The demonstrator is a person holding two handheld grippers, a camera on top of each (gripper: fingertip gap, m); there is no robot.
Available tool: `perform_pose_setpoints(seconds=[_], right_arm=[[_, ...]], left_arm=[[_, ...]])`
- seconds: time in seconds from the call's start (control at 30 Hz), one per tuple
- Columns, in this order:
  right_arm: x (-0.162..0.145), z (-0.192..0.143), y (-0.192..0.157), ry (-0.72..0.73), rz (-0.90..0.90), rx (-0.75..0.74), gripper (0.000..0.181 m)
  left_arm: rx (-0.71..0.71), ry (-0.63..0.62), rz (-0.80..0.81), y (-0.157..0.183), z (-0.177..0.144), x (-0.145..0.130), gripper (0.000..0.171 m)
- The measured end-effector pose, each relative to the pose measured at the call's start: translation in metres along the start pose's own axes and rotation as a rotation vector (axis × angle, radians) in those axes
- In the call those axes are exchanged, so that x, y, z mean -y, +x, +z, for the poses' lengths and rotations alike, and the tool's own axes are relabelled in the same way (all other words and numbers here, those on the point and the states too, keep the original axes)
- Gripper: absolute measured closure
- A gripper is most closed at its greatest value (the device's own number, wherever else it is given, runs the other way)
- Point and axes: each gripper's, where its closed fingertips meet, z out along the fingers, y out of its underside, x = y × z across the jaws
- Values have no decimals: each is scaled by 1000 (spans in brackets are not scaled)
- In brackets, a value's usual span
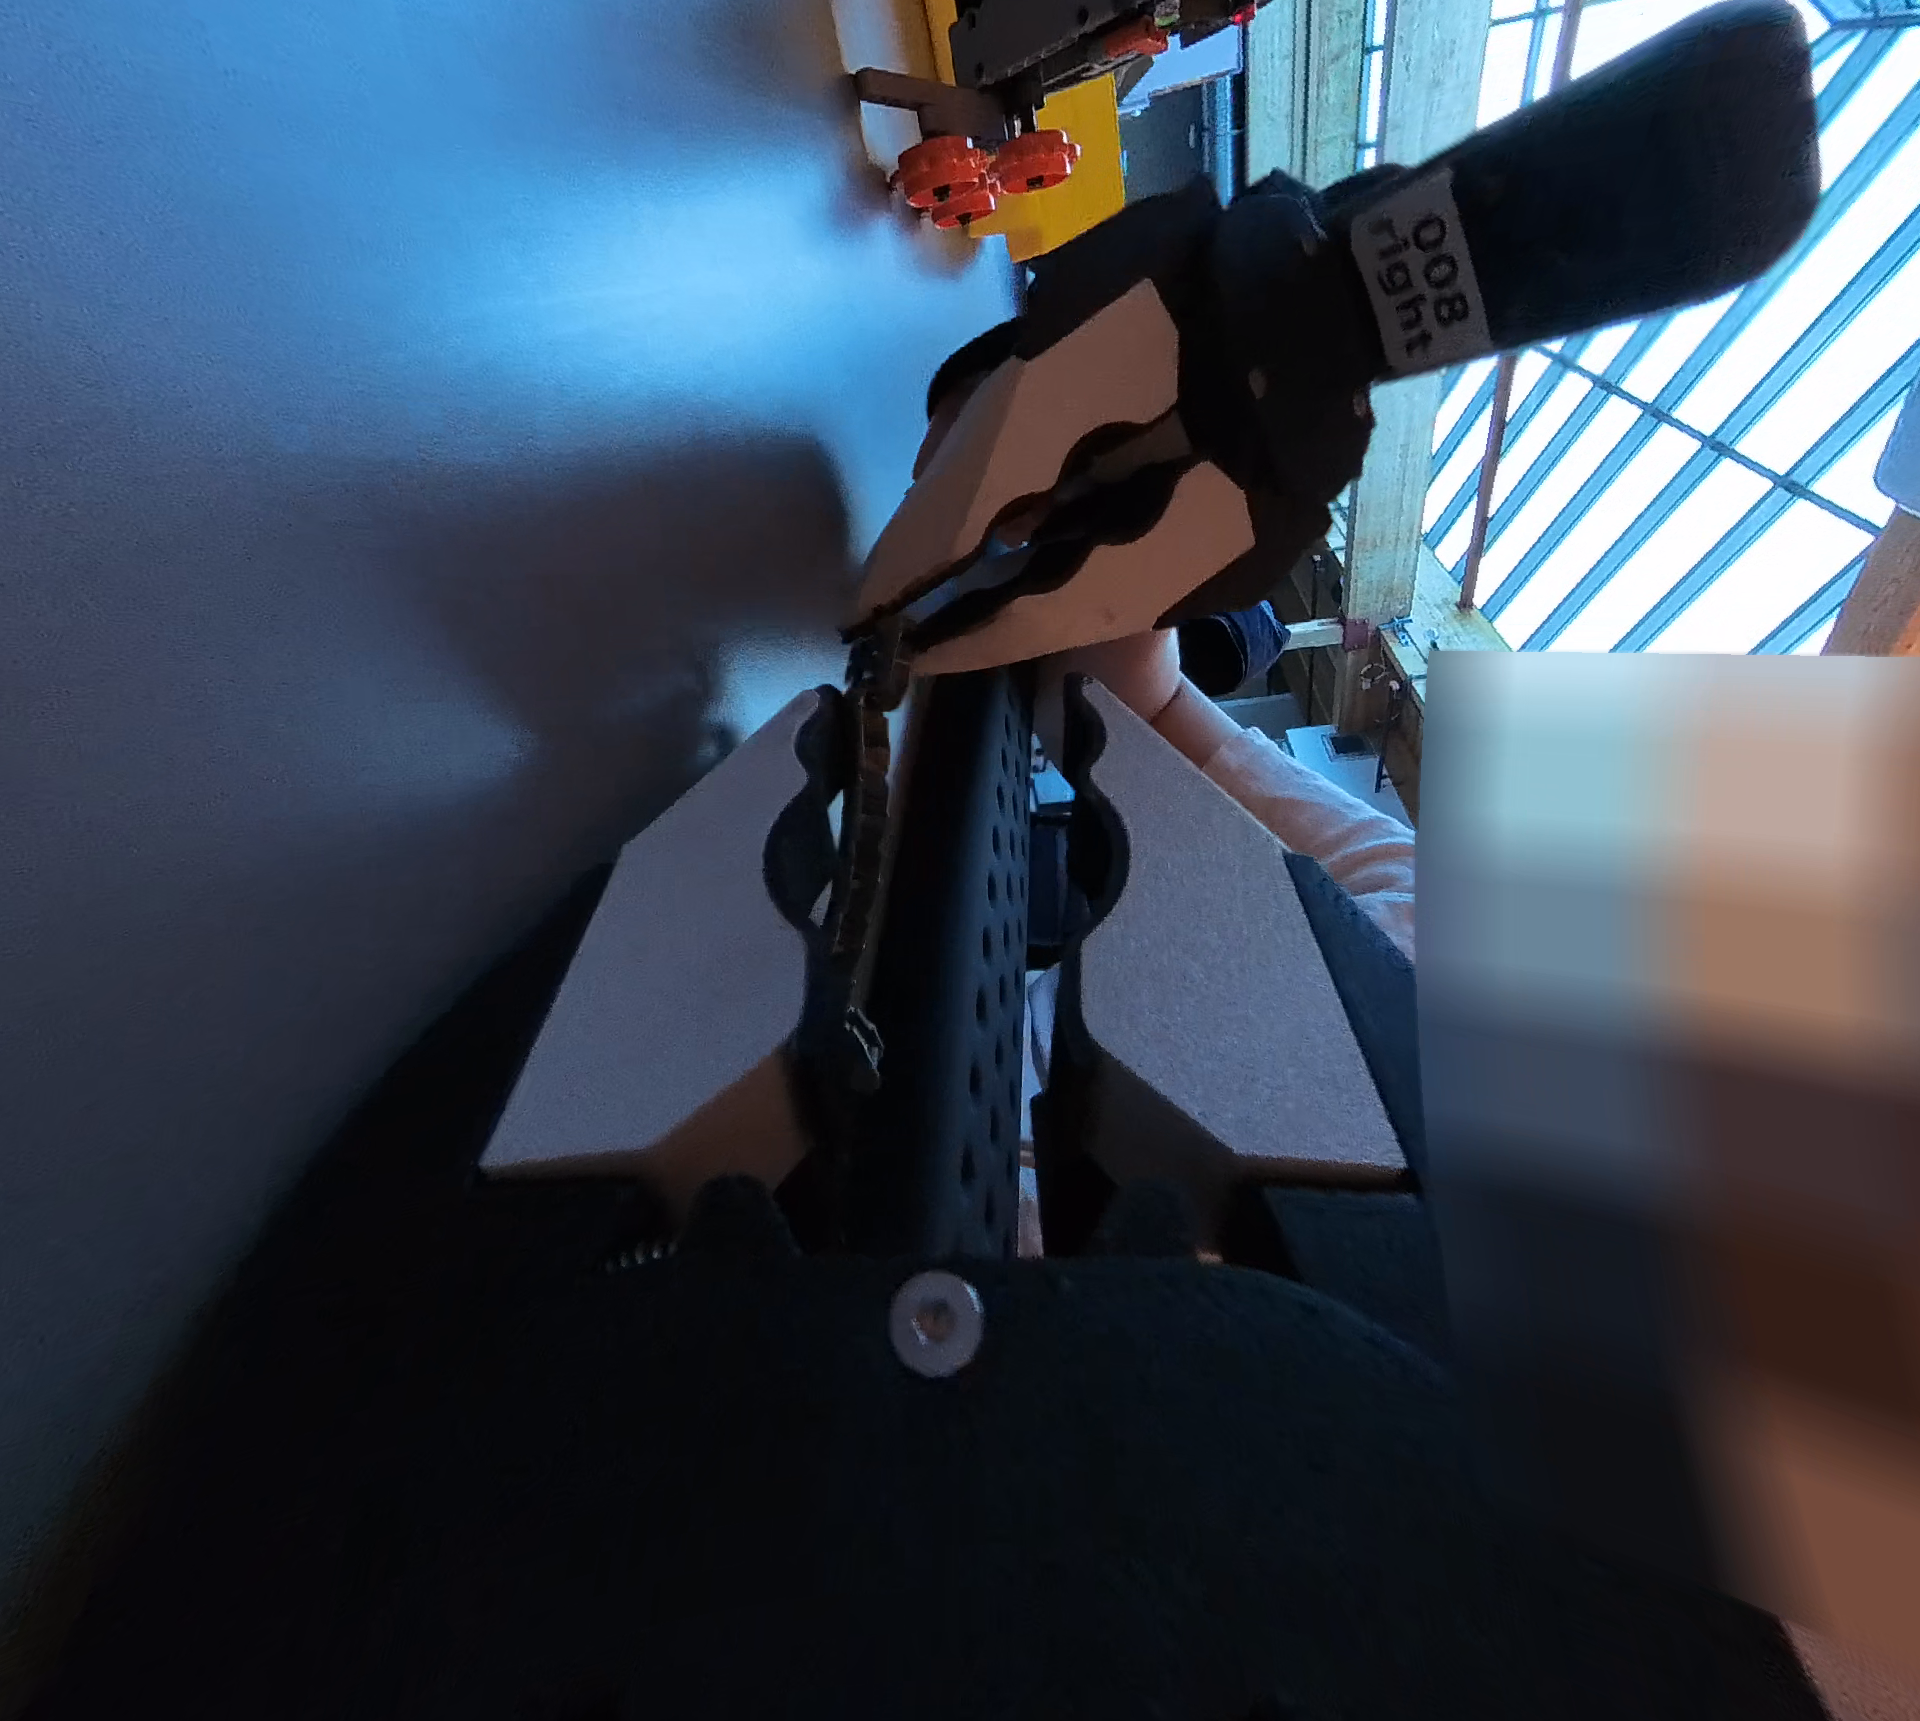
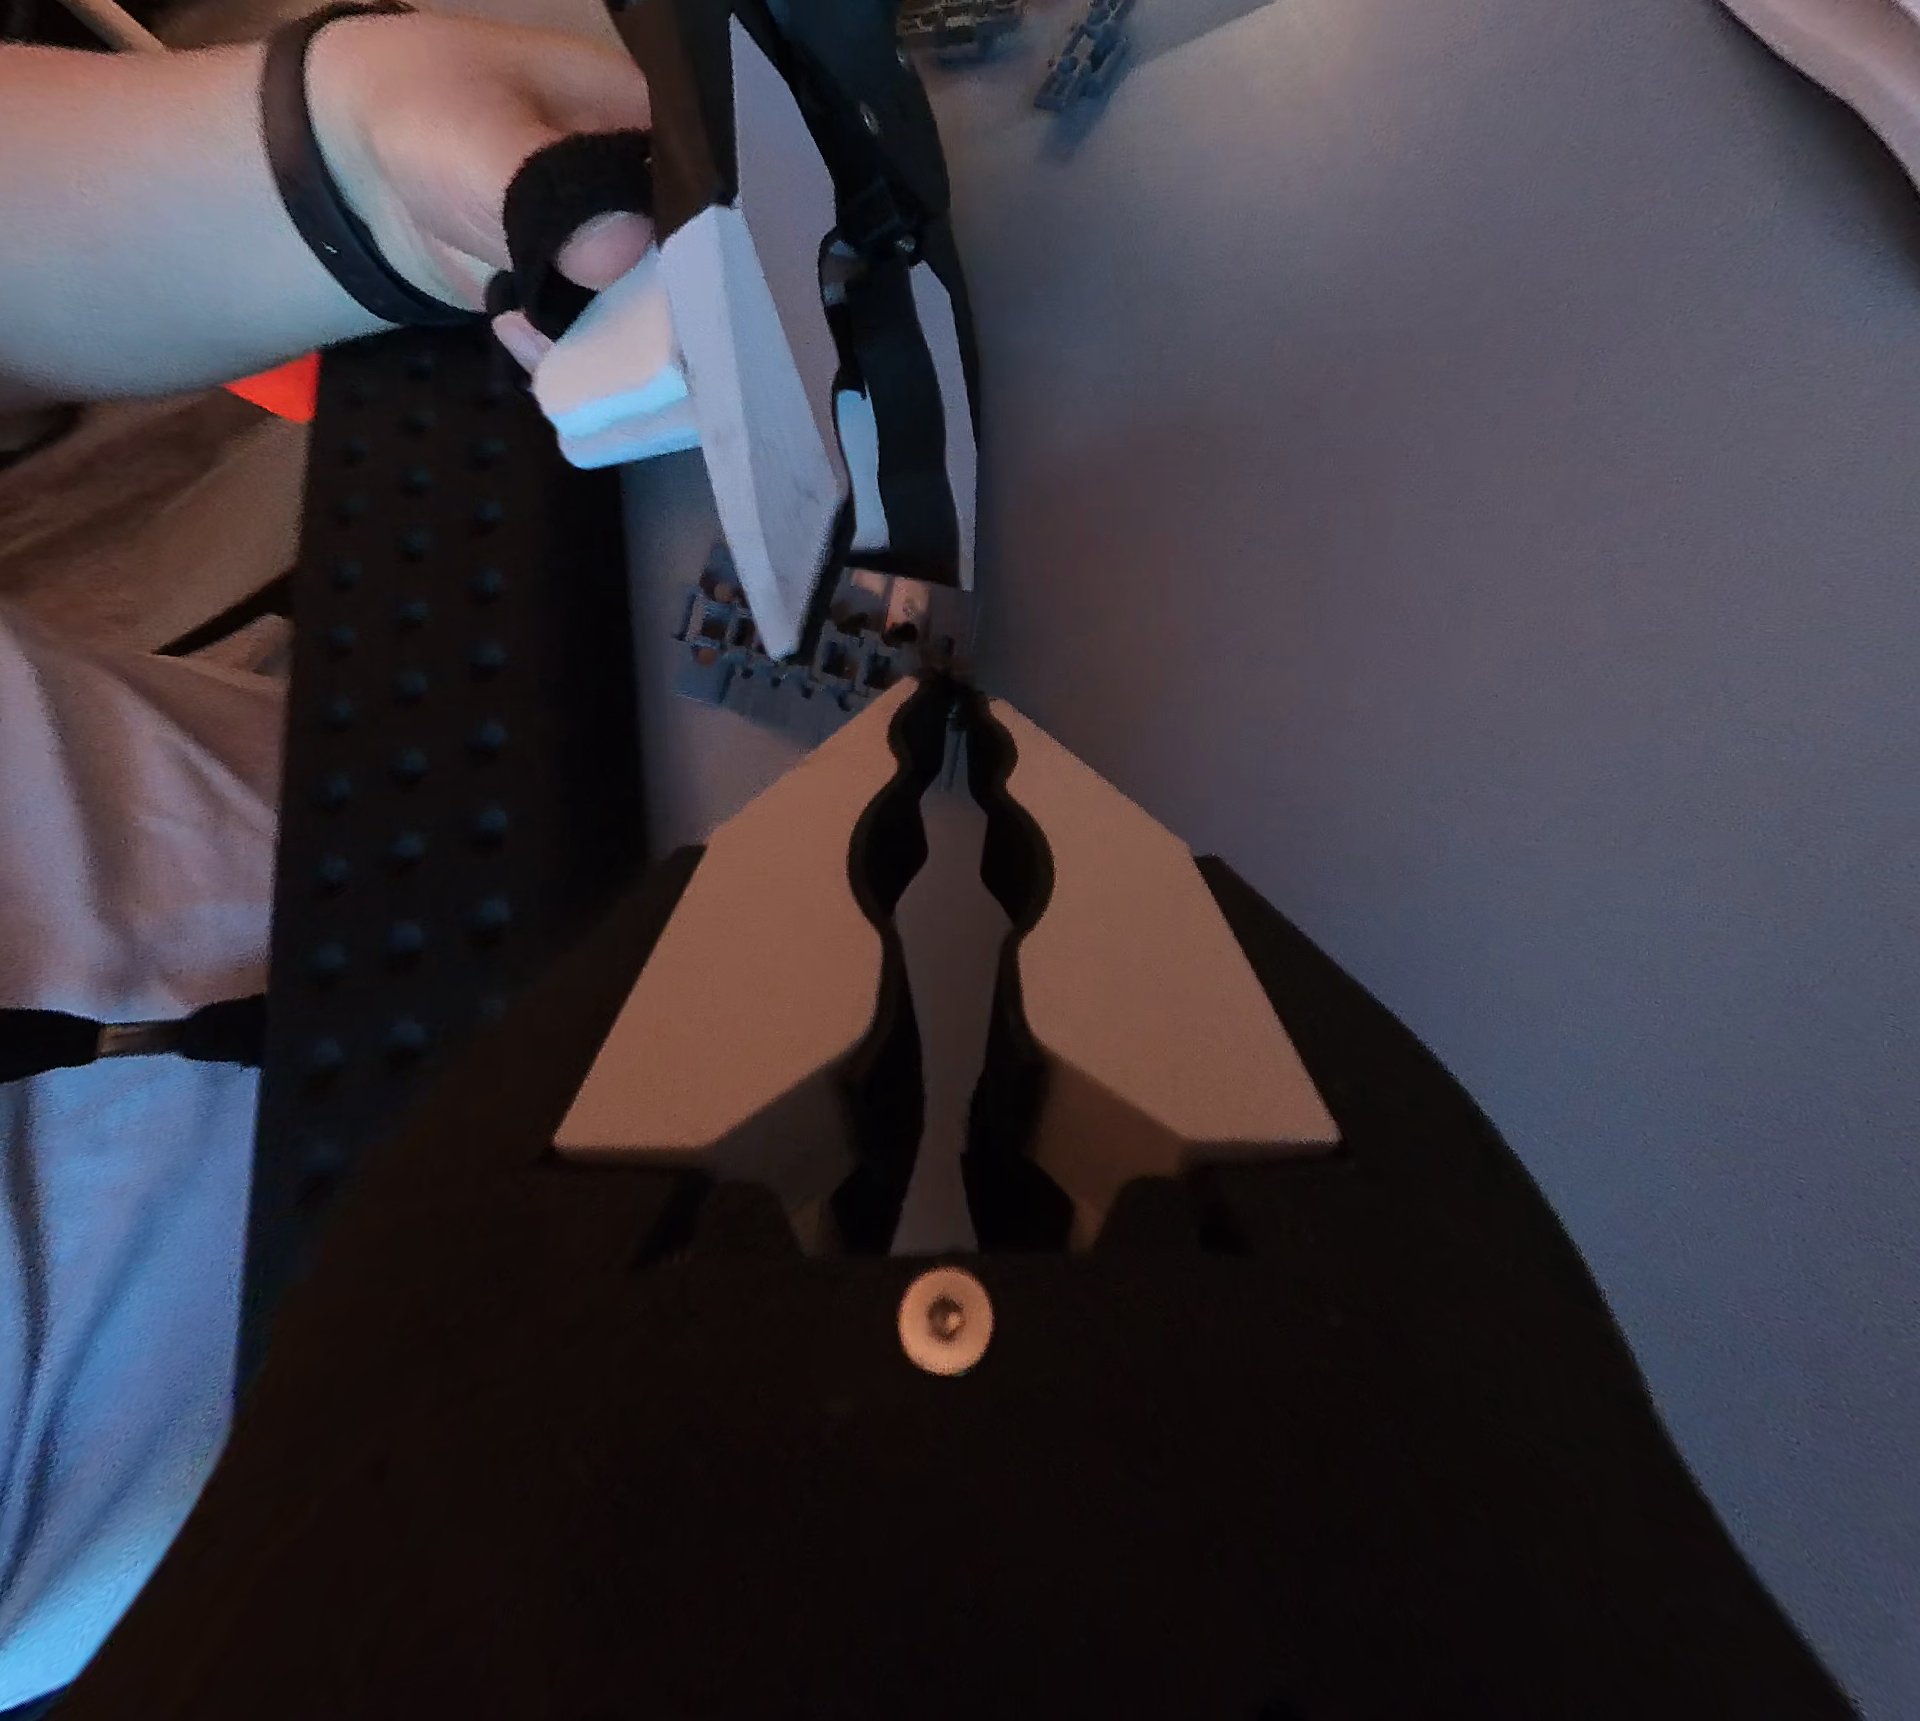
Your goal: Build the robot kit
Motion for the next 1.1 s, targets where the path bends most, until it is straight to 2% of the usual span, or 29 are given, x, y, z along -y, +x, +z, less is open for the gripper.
perform_pose_setpoints(seconds=[0.33,0.5,0.63,0.73,0.83,0.97,1.1], right_arm=[[2,4,7,-59,-110,-225,180],[4,4,8,-98,-233,-371,180],[2,5,8,-94,-220,-361,180],[0,8,9,-147,-272,-419,179],[3,7,10,-146,-278,-430,179],[12,4,12,-92,-277,-435,178],[27,-7,13,61,-201,-366,179]], left_arm=[[61,31,17,-6,-2,3,131],[68,41,16,-7,-3,4,131],[83,33,36,-7,-2,3,128],[122,20,85,-7,0,1,122],[102,39,60,-7,-2,4,123],[48,88,22,-5,-9,13,133],[-15,129,60,5,-17,20,144]])
